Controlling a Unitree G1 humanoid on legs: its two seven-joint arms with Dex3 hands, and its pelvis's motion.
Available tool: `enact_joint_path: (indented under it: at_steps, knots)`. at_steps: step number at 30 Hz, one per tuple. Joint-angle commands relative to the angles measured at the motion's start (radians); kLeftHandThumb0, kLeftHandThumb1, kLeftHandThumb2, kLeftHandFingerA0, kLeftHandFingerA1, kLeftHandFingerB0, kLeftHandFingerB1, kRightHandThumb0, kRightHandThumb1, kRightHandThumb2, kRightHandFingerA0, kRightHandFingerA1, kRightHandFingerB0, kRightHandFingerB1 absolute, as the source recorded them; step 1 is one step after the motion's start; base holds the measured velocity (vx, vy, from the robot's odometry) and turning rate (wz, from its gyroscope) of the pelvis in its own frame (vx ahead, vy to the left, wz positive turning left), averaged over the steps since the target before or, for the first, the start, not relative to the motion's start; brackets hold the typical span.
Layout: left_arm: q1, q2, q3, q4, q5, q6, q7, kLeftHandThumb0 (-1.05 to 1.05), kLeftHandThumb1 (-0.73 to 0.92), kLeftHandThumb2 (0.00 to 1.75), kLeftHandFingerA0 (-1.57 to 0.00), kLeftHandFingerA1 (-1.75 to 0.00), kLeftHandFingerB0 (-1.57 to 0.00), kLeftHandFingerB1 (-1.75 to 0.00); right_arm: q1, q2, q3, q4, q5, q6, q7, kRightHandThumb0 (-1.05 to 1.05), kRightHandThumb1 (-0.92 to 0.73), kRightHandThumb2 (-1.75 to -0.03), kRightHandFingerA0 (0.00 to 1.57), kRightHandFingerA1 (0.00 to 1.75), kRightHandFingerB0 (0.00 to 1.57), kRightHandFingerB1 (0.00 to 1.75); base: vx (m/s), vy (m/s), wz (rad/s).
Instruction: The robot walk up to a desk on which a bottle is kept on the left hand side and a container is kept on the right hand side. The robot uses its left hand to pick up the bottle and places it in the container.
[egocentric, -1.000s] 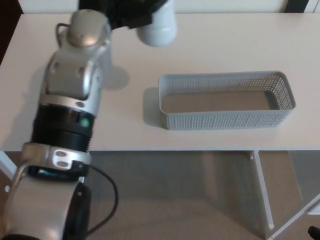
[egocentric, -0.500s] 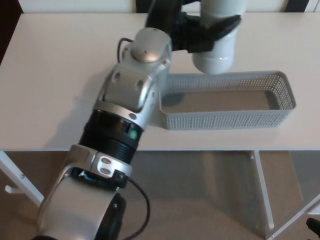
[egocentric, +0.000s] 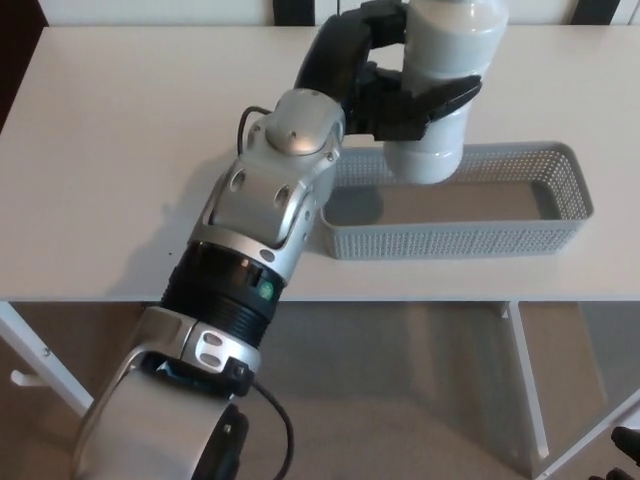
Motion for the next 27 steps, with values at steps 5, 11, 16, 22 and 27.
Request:
enact_joint_path:
  at_steps: [5, 11, 16, 22, 27]
  knots:
    - [-0.014, 0.050, 0.015, 0.067, 0.030, -0.095, -0.023, -0.18, 0.79, 0.69, -1.06, -0.86, -0.78, -0.95, -0.016, -0.013, -0.005, -0.008, 0.002, 0.011, -0.009, -0.53, -0.42, -0.54, 0.33, 0.41, 0.37, 0.37, 0.00, 0.000, 0.00]
    - [-0.030, 0.062, 0.023, 0.115, 0.032, -0.114, -0.023, -0.17, 0.83, 0.64, -1.07, -0.98, -0.76, -0.90, -0.016, -0.011, -0.001, -0.026, -0.002, 0.021, -0.021, -0.51, -0.41, -0.53, 0.39, 0.43, 0.39, 0.37, 0.00, 0.000, 0.00]
    - [-0.053, 0.069, 0.037, 0.175, 0.038, -0.142, -0.021, -0.18, 0.83, 0.65, -1.11, -1.20, -0.78, -0.93, -0.028, -0.009, 0.005, -0.031, -0.006, 0.024, -0.028, -0.54, -0.42, -0.54, 0.35, 0.43, 0.39, 0.38, 0.00, 0.000, 0.00]
    - [-0.069, 0.066, 0.055, 0.233, 0.028, -0.175, -0.034, -0.17, 0.83, 0.65, -1.07, -1.33, -0.79, -0.84, -0.030, -0.012, 0.010, -0.037, -0.009, 0.024, -0.028, -0.54, -0.43, -0.54, 0.36, 0.44, 0.38, 0.37, 0.00, 0.000, 0.00]
    - [-0.066, 0.093, 0.040, 0.205, -0.016, -0.087, -0.243, -0.82, 0.49, 0.85, 0.00, 0.00, 0.00, 0.00, -0.031, -0.015, 0.012, -0.034, -0.013, 0.021, -0.027, -0.55, -0.42, -0.54, 0.35, 0.43, 0.38, 0.37, 0.00, 0.000, 0.00]
